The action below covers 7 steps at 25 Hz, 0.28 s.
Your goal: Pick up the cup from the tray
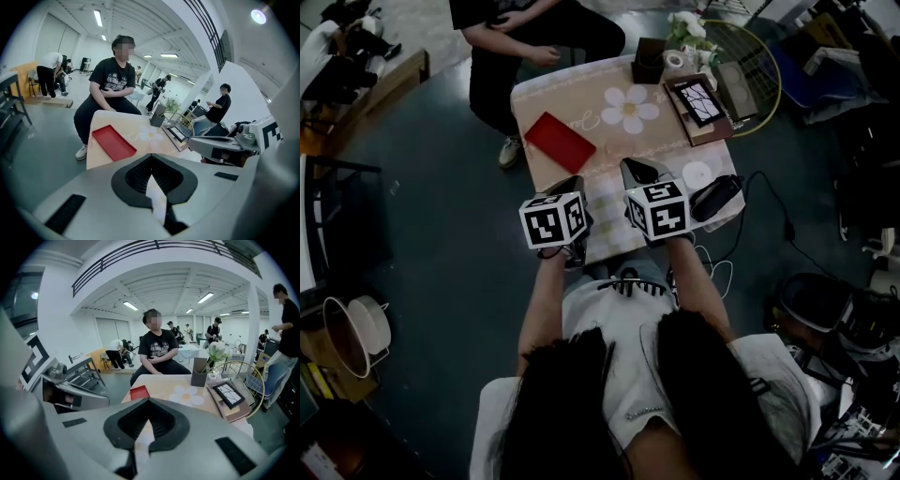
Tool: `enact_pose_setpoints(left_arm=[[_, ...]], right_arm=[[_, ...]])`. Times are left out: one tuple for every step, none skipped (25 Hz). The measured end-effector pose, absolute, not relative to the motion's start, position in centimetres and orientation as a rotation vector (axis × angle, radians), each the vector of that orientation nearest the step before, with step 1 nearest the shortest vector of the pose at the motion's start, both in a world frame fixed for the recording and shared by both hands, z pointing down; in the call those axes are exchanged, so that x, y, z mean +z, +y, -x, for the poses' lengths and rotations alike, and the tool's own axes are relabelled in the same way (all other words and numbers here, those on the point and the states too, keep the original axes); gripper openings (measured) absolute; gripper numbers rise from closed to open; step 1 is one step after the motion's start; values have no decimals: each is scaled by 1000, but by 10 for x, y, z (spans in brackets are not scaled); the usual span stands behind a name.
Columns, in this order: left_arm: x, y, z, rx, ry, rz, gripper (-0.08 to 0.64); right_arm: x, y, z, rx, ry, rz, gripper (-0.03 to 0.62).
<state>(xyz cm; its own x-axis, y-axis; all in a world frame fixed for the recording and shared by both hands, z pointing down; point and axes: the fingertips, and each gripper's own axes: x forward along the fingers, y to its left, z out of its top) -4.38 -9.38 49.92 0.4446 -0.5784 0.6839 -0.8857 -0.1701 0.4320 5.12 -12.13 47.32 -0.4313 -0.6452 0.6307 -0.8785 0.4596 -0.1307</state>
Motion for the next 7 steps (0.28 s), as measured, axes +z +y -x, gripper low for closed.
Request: enact_pose_setpoints(left_arm=[[500,-93,44,470,-1239,-1866,3],[501,-92,44,473,-1239,-1867,3],[501,-92,44,474,-1240,-1866,3],[501,-91,45,473,-1241,-1865,3],[500,-91,46,470,-1242,-1865,3],[500,-90,47,466,-1243,-1865,3],[499,-89,48,463,-1244,-1865,3]], right_arm=[[474,-119,-51,615,-2208,-1268,6],[475,-118,-52,614,-2204,-1268,6],[476,-117,-52,614,-2200,-1269,6],[476,-115,-53,613,-2196,-1270,6],[477,-114,-53,611,-2193,-1270,6],[477,-112,-52,608,-2192,-1270,6],[477,-111,-52,605,-2190,-1269,6]])
